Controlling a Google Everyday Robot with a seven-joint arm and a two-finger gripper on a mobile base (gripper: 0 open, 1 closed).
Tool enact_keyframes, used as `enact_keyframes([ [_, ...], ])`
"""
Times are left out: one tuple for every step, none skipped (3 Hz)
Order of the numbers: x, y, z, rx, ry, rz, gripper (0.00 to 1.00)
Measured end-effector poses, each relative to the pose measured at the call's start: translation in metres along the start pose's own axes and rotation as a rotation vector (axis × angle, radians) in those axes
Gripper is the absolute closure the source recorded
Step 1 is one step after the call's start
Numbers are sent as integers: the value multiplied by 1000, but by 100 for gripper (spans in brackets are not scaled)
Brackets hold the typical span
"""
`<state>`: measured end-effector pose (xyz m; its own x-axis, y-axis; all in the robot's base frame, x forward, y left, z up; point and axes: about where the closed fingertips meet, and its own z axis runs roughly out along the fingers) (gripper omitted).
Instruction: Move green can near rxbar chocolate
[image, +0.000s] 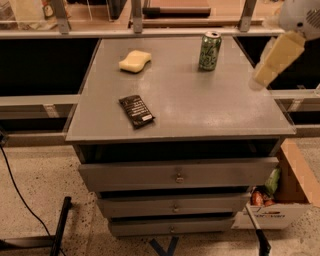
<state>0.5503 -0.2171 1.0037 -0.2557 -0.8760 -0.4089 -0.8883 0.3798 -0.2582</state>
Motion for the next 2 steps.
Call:
enact_keyframes([
  [-18, -47, -8, 69, -156, 63, 0],
  [-32, -67, -17, 136, -216, 64, 0],
])
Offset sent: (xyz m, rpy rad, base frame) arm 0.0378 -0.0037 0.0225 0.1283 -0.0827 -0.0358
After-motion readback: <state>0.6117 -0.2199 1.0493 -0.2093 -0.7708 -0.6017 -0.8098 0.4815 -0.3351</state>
